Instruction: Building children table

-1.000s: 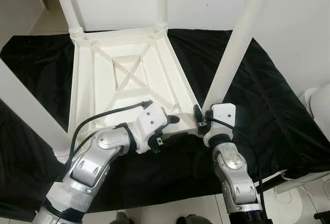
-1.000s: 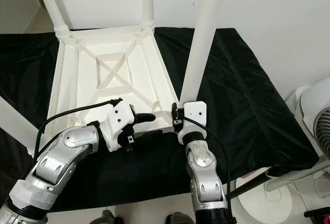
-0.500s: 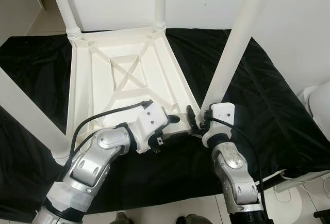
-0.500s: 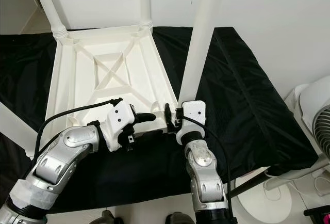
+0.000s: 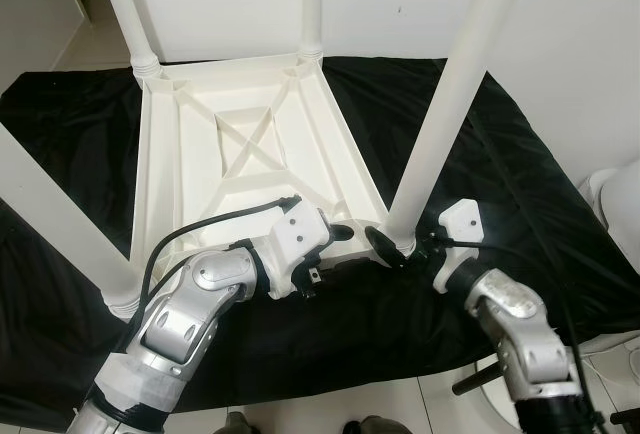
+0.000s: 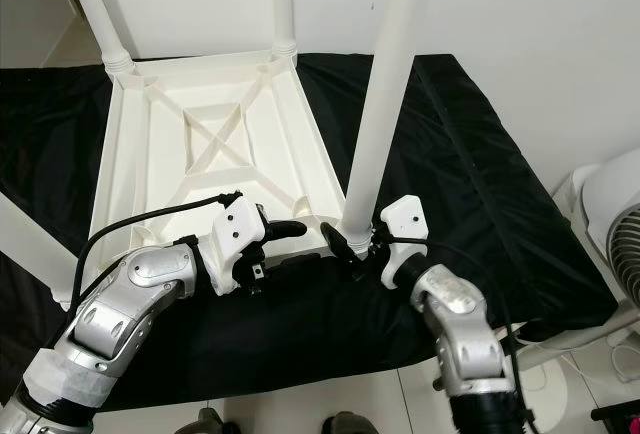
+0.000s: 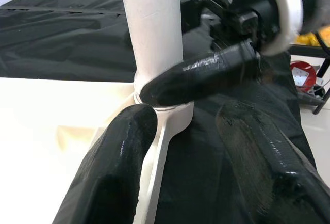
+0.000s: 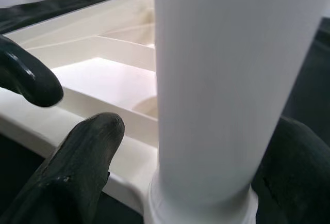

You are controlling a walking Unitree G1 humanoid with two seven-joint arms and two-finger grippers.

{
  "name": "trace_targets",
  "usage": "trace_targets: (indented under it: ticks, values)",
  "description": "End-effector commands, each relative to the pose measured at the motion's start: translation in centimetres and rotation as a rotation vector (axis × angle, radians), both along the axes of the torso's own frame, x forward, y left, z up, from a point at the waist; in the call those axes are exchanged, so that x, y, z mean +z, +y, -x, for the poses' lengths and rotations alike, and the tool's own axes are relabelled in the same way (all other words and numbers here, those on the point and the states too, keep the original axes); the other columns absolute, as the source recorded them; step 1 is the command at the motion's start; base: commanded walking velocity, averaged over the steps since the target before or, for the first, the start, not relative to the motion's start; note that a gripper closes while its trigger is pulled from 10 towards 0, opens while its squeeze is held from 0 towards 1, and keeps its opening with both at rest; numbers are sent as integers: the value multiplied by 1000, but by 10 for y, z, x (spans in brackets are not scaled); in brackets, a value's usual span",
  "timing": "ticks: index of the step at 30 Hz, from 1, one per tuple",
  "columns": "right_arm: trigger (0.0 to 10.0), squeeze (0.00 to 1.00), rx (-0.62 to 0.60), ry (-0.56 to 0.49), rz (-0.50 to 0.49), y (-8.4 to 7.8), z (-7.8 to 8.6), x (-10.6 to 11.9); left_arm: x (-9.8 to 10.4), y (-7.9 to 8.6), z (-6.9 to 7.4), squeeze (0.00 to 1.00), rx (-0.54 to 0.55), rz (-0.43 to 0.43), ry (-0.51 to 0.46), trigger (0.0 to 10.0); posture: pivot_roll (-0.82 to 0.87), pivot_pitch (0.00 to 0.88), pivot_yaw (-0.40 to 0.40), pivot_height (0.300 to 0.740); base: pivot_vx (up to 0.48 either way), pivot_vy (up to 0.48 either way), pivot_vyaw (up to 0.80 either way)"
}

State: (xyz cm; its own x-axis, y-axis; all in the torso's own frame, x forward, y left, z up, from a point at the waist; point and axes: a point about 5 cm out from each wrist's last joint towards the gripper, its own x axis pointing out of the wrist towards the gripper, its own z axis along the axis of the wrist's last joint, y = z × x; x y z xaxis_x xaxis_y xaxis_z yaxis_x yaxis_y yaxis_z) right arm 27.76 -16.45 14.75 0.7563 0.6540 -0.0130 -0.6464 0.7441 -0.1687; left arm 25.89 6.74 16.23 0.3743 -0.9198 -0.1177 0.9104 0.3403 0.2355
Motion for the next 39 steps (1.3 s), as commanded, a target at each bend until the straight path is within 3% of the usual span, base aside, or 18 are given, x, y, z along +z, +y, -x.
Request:
trace_targets:
  ticks: [1, 13, 14, 15, 18, 19, 20, 27, 28, 29, 34, 39]
  values:
    - [10000, 0, 61, 4, 2, -1, -3, 0, 3, 0, 0, 0, -2, 6, -2, 10000, -121, 52, 31, 740, 0, 0, 0]
    - [10000, 0, 197, 28, 111, -2, -30, 2, 4, -1, -2, 0, 1, 11, -5, 10000, -115, 52, 32, 740, 0, 0, 0]
    - [5725, 0, 214, 44, 128, -3, -34, -1, 4, -1, -2, 0, 2, 12, -6, 10000, -115, 49, 30, 740, 0, 0, 0]
    - [3333, 0, 228, 61, 135, -4, -36, -4, 5, -1, -2, 0, 3, 13, -7, 10000, -115, 49, 29, 740, 0, 0, 0]
    - [3333, 0, 238, 72, 135, -5, -37, -6, 5, -2, -2, 0, 4, 14, -7, 10000, -115, 49, 29, 740, 0, 0, 0]
    - [353, 0, 243, 81, 134, -6, -38, -8, 5, -2, -2, 0, 5, 16, -6, 10000, -116, 48, 29, 740, 0, 0, 0]
    - [0, 0, 242, 91, 131, -8, -40, -9, 5, -2, -2, 0, 6, 17, -7, 10000, -116, 48, 28, 740, 0, 0, 0]
    - [0, 0, 224, 117, 99, -17, -41, -13, 5, -2, -2, 0, 3, 19, -7, 10000, -120, 50, 26, 740, 0, 0, 0]
    - [4353, 0, 212, 116, 85, -18, -41, -13, 5, -3, -1, 0, 3, 19, -6, 10000, -121, 55, 25, 740, 0, 0, 0]
    - [10000, 0, 197, 117, 64, -18, -41, -14, 4, -3, -1, 0, 3, 20, -5, 10000, -121, 55, 25, 740, 0, 0, 0]
    - [10000, 0, 157, 106, -8, -14, -40, -12, 4, -3, -1, 0, 4, 23, -1, 10000, -125, 60, 23, 740, 0, 0, 0]
    - [10000, 0, 92, 92, -21, -10, -39, -12, 4, -3, 0, 0, 4, 24, 1, 10000, -126, 61, 21, 740, 0, 0, 0]
